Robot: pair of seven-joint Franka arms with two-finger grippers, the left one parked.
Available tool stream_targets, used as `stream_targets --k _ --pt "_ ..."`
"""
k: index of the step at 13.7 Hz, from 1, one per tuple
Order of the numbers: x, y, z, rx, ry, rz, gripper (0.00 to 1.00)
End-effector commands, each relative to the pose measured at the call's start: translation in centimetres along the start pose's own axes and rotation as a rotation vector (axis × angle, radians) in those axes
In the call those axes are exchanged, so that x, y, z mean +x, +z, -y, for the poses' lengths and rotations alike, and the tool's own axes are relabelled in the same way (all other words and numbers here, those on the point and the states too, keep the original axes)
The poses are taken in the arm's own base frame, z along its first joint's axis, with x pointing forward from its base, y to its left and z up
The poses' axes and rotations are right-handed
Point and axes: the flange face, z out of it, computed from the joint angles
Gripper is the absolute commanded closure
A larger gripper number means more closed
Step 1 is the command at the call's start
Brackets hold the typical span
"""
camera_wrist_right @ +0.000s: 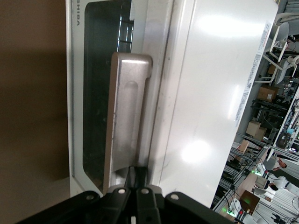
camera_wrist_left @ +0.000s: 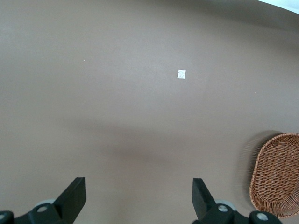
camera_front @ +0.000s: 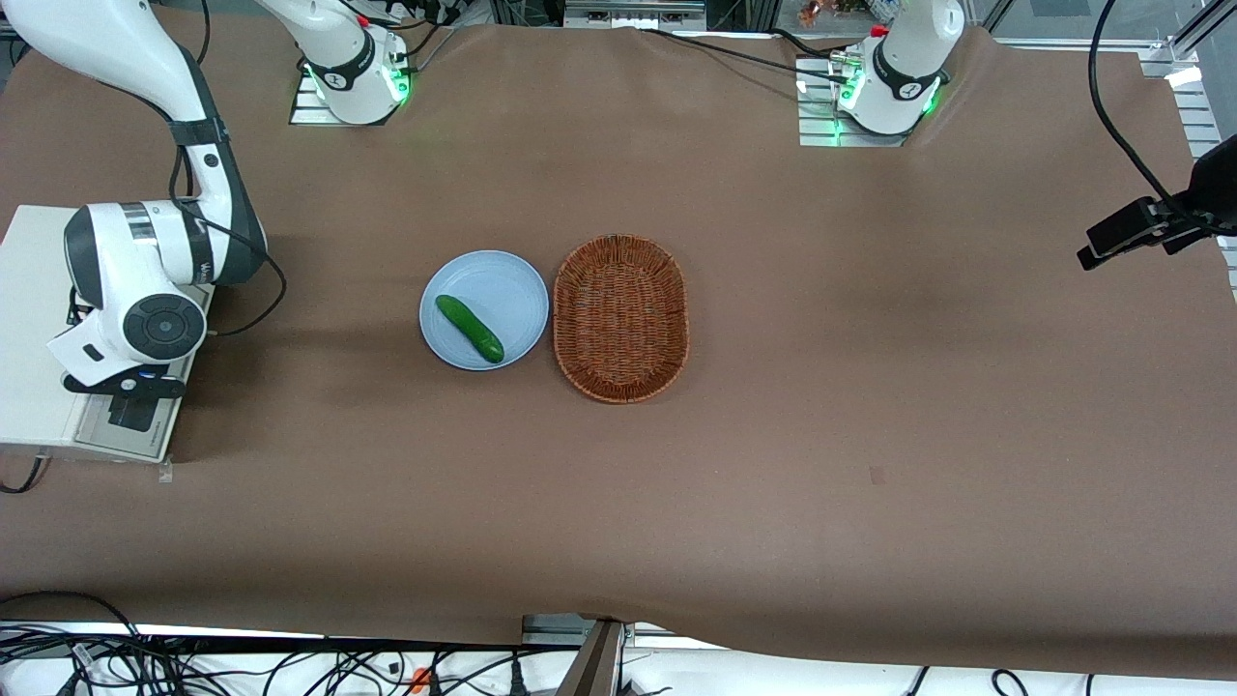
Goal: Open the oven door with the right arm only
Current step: 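Lower the right gripper onto the silver door handle and close it, then pull the handle outward and down with the right gripper, swinging the door open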
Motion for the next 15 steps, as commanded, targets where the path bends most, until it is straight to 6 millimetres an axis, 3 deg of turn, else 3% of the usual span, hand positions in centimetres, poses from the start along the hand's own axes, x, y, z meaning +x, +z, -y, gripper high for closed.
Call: stream_targets --k 1,8,12,15 --pt "0.4 1.3 2.6 0.060 0.028 0.006 1.00" --pt "0.8 0.9 4.3 0.074 0.049 -0.020 1.00" --pt "0.5 -2.0 5.3 0.091 0.028 -0.049 1.00" --pt "0.3 -4.4 4.8 0.172 0.065 0.022 1.00"
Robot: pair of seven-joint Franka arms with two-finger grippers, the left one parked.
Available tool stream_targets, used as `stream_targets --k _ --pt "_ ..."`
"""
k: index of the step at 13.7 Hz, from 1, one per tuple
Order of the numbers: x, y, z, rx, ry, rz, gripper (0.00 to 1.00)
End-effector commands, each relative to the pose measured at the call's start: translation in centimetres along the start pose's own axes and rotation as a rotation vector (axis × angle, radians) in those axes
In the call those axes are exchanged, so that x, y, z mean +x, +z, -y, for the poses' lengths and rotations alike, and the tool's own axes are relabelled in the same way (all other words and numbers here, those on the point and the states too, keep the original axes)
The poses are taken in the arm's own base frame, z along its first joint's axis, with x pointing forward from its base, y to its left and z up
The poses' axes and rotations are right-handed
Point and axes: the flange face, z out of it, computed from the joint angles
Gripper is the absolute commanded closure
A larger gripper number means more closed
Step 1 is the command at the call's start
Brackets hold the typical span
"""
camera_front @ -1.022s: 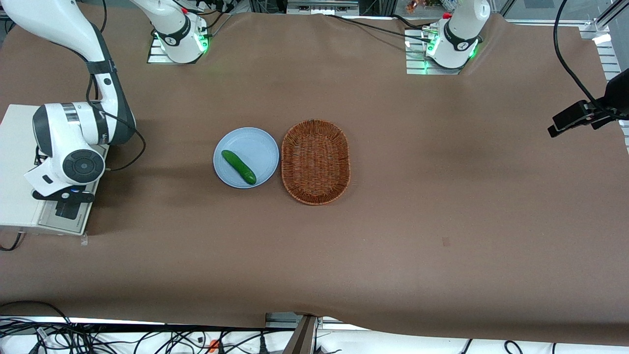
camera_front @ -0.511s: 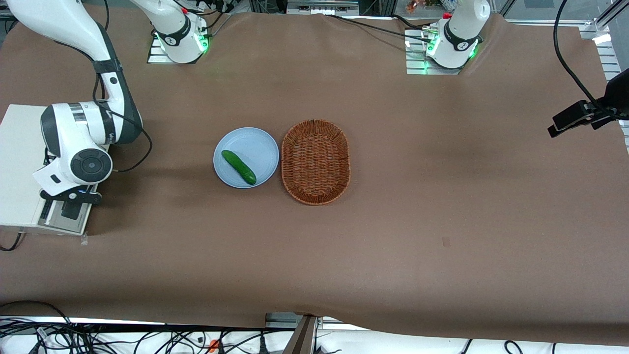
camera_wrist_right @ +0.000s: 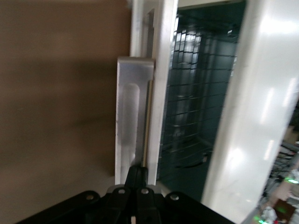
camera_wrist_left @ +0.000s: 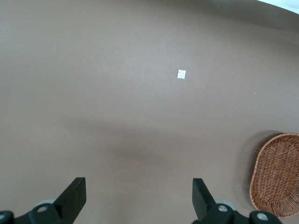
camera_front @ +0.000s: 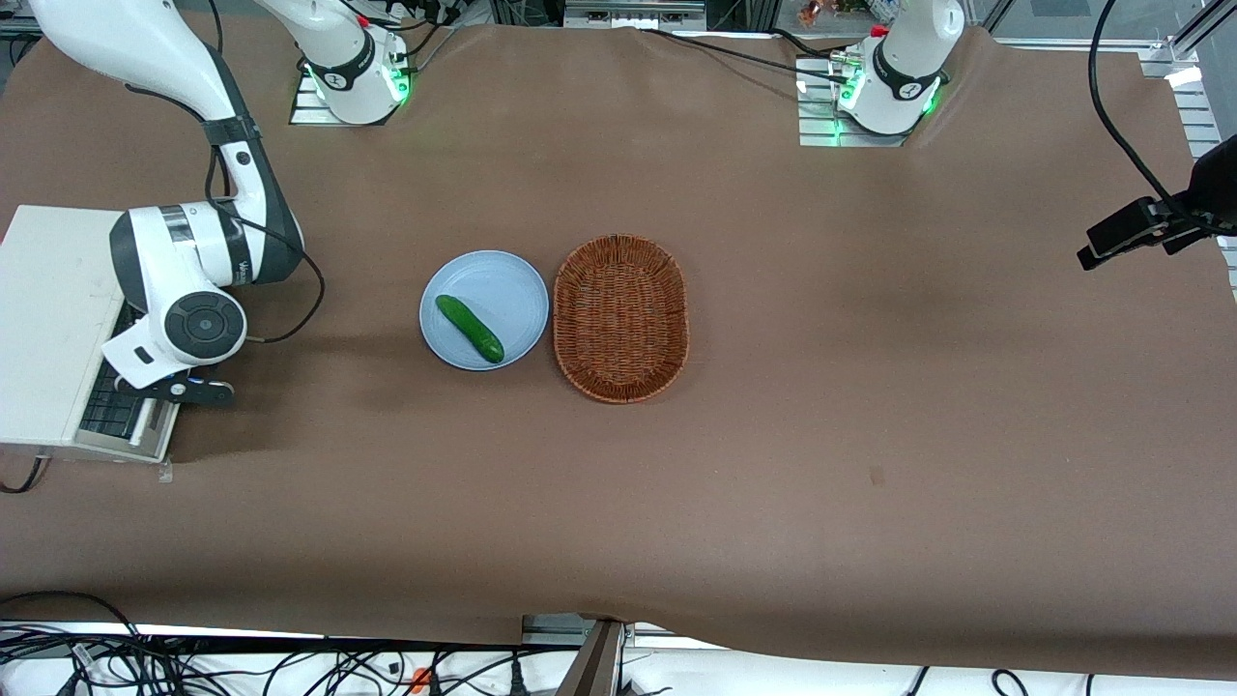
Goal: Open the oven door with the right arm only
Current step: 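Pull the handle outward and down with the right gripper, swinging the door open, then release the handle and lift the right gripper away from the open door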
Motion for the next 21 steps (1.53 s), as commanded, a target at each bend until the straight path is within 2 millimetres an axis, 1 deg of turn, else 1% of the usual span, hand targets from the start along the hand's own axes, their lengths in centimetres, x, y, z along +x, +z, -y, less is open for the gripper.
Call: stream_targets --k 1,4,6,8,9,10,12,13,14,15,16,17,18,19,21 --pt "0.3 -1.5 0.3 0.039 0.029 0.036 1.00" --pt "0.3 -1.9 0.4 0.045 0.036 0.038 1.00" --pt "0.4 -1.6 0.9 0.046 0.037 0.038 1.00" --pt "0.0 -2.2 1.1 0.079 0.029 0.050 1.00" --pt "-0.4 -3.3 0.4 0.122 0.026 0.049 1.00" --pt "-0.8 -4.2 0.1 0.182 -0.019 0.058 1.00" --pt "-1.2 -6.9 -1.9 0.353 -0.053 0.055 1.00" --pt "-1.4 -8.6 -3.0 0.428 -0.069 0.051 0.95" --pt "-1.7 -10.1 -4.3 0.500 -0.072 0.057 0.84" --pt "-2.0 -11.6 -5.7 0.556 -0.064 0.055 0.64" --pt "-2.4 -12.8 -7.0 0.591 -0.073 0.047 0.56" --pt "-3.0 -14.7 -8.5 0.603 -0.089 0.023 0.41" --pt "-3.1 -15.7 -9.5 0.607 -0.096 0.002 0.34" --pt "-3.4 -16.7 -10.8 0.613 -0.086 -0.014 0.20" --pt "-3.9 -18.3 -13.4 0.685 -0.047 -0.042 0.01"
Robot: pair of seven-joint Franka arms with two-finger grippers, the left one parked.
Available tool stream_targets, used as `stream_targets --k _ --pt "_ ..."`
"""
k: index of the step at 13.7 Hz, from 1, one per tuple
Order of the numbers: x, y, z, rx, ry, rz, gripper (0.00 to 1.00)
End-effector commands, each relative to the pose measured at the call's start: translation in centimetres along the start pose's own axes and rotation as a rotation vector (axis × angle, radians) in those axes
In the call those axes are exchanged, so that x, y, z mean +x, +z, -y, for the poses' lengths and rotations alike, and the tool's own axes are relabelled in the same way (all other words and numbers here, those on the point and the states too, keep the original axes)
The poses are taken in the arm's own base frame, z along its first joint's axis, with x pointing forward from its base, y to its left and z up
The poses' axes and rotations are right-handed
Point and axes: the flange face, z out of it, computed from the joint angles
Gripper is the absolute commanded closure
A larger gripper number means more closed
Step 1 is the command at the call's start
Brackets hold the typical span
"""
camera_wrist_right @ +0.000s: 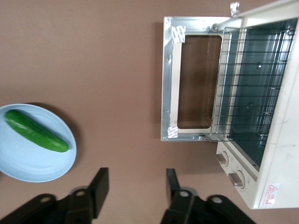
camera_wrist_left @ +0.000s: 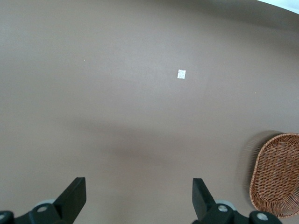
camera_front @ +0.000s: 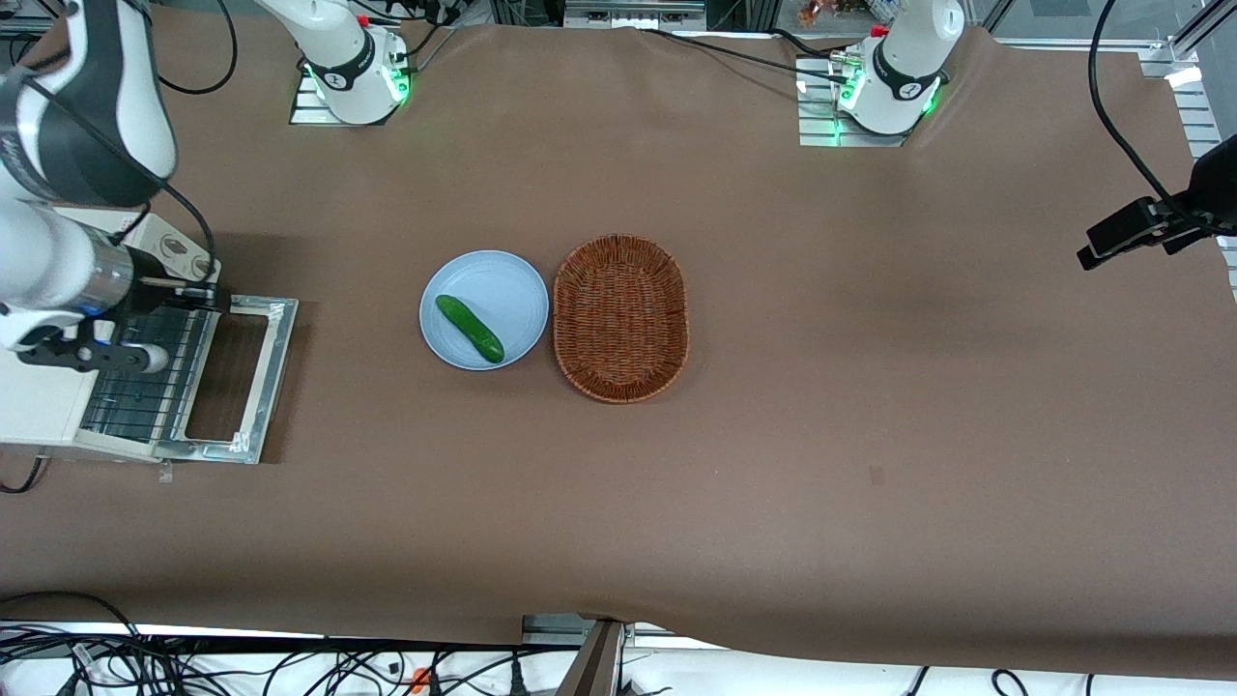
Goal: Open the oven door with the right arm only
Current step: 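Release the handle and lift the right gripper away from the open door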
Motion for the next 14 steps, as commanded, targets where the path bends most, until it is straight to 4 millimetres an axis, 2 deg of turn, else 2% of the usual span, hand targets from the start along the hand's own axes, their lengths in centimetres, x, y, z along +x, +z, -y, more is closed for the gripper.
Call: stream_targets --k 1,5,7,8,9,10,12,14 --pt "-0.5 -3.0 -1.8 0.082 0.011 -0.024 0.01" --pt "-2.6 -7.5 -3.4 0.081 0.001 -0.074 0.00" --pt "-3.0 -8.2 -4.0 0.097 -0.068 -0.087 0.00" --pt "-2.8 -8.4 -3.9 0.123 -0.065 -0.104 0.00" --pt "-2.9 -9.6 -3.6 0.145 -0.070 -0.135 0.00" --pt "-3.5 -10.7 -3.1 0.149 -0.085 -0.155 0.00" --pt "-5.2 -11.0 -1.3 0.122 -0.119 -0.074 0.00" --pt "-5.9 -11.2 -2.0 0.103 -0.105 -0.038 0.00"
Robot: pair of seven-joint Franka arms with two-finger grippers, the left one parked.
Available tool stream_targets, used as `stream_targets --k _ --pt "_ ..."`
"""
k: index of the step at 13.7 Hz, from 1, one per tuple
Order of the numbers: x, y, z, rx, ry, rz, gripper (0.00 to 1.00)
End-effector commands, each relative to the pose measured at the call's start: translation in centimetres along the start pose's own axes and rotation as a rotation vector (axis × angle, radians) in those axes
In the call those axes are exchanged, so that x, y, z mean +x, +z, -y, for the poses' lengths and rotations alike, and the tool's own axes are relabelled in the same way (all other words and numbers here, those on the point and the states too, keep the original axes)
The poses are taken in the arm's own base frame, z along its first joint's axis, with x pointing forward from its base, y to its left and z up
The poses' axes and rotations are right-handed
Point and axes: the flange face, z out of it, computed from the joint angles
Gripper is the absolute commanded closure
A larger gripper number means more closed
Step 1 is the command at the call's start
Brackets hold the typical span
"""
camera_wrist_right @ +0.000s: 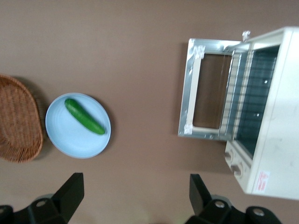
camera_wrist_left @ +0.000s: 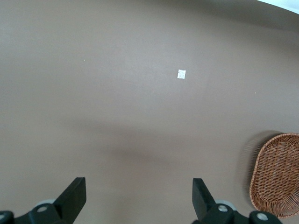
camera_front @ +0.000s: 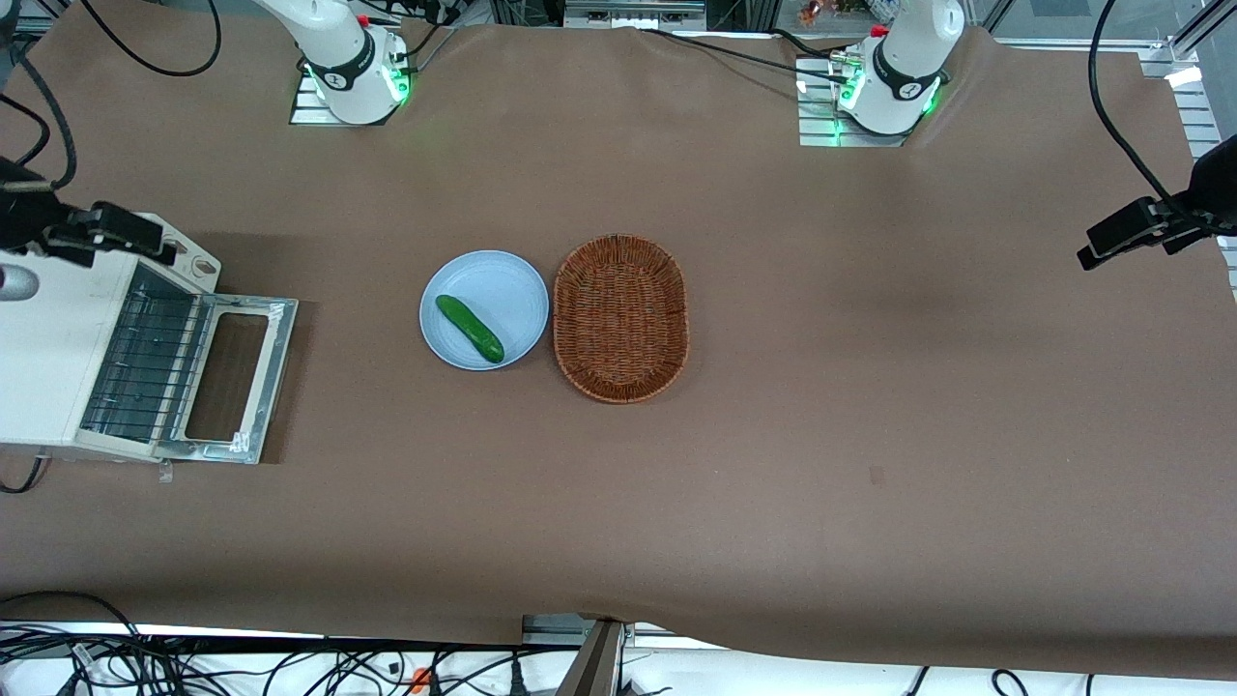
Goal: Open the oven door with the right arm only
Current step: 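Release the handle and lift the right gripper away from the open door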
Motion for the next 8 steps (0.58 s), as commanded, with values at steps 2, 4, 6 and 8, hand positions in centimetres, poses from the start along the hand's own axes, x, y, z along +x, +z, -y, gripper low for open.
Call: stream_targets --k 2,4,6,8 --pt "-1.4 -1.7 0.1 -0.041 -0.009 0.001 0.00" --pt "-2.8 -1.5 -1.4 -0.029 0.007 -0.042 0.00" --pt "-4.4 0.7 -2.4 -0.015 0.016 -0.063 0.00" --pt "-5.4 1.6 -3.4 -0.015 0.027 -0.099 0.00"
